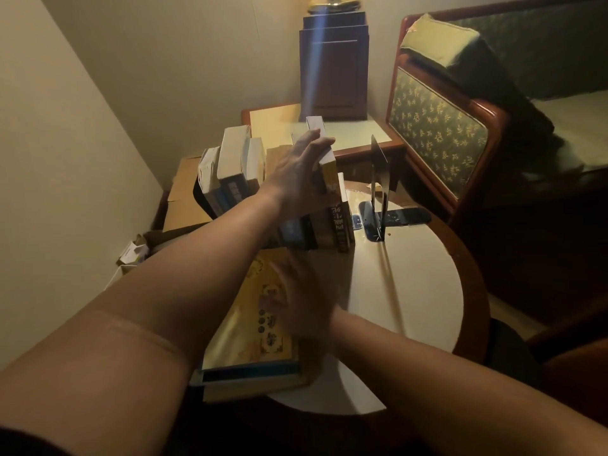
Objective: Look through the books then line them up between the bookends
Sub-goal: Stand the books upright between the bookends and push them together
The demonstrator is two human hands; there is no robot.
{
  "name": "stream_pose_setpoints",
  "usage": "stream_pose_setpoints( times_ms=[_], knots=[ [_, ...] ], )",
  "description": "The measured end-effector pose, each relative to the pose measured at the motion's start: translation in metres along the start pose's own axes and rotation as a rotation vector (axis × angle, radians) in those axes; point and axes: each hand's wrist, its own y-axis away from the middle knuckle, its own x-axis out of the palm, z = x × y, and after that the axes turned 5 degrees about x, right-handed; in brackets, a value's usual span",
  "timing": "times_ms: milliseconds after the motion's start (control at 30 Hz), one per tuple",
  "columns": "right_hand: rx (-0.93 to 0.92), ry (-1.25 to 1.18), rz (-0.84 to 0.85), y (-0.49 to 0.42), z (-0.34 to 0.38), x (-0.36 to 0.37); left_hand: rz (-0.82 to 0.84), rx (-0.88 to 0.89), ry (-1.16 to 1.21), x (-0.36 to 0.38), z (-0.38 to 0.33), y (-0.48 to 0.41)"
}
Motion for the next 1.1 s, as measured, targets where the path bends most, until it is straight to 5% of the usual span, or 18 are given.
stream_pose_setpoints(
  times_ms=[100,500,800,1100],
  knots=[
    [0.073,0.008,0.143,0.0,0.006,0.003,0.004,-0.01,0.009,0.0,0.001,0.0],
    [0.313,-0.273,0.117,0.015,-0.025,-0.042,-0.018,-0.009,-0.026,0.006,0.006,-0.001],
    [0.366,-0.189,0.1,0.067,-0.086,-0.121,-0.04,0.032,-0.037,0.008,0.005,-0.003],
    [0.482,0.181,0.194,0.077,-0.132,-0.182,-0.055,0.08,-0.075,0.009,0.007,-0.004]
  ],
)
